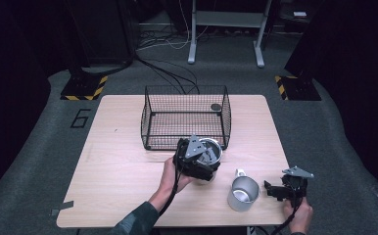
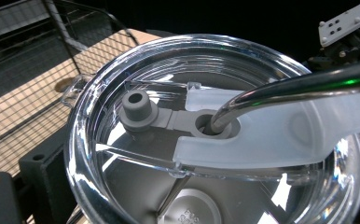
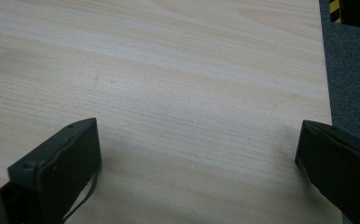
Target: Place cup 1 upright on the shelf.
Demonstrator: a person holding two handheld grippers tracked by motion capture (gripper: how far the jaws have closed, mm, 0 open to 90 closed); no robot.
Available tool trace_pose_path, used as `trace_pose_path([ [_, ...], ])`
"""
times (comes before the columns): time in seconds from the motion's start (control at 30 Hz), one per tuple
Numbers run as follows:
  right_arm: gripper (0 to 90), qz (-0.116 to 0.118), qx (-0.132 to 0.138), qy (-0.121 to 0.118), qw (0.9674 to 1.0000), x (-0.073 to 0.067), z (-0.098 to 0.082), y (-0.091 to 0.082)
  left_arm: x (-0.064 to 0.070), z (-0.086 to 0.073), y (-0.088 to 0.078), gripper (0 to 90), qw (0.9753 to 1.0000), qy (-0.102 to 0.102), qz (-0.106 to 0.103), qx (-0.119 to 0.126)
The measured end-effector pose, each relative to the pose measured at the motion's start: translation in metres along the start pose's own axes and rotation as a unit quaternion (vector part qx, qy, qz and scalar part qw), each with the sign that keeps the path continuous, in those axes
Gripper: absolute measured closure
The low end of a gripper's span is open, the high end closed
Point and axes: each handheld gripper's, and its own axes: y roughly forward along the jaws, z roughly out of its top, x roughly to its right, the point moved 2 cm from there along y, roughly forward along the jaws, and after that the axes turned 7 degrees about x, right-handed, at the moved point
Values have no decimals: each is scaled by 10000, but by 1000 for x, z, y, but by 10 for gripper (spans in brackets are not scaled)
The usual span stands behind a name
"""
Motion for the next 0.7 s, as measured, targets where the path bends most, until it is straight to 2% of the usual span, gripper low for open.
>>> trace_pose_path([
  [0.1,0,-6,1,-1,10000,0,0,0,-3,-1,-4,38,10000,-44,53,-1],
  [0.13,0,-9,1,2,10000,0,0,0,-7,-2,-7,38,9999,-19,133,-7],
  [0.17,0,-9,1,2,10000,0,0,0,-7,-2,-7,38,9999,-19,133,-7],
  [0.2,0,-8,2,1,10000,0,0,0,-8,-3,-9,38,9999,-106,127,3],
  [0.33,0,-1,-1,-1,10000,0,0,0,-15,-5,-15,38,9997,-102,203,-10],
  [0.7,0,10,-17,26,10000,0,0,0,-25,-5,-27,38,9994,-203,286,8],
])
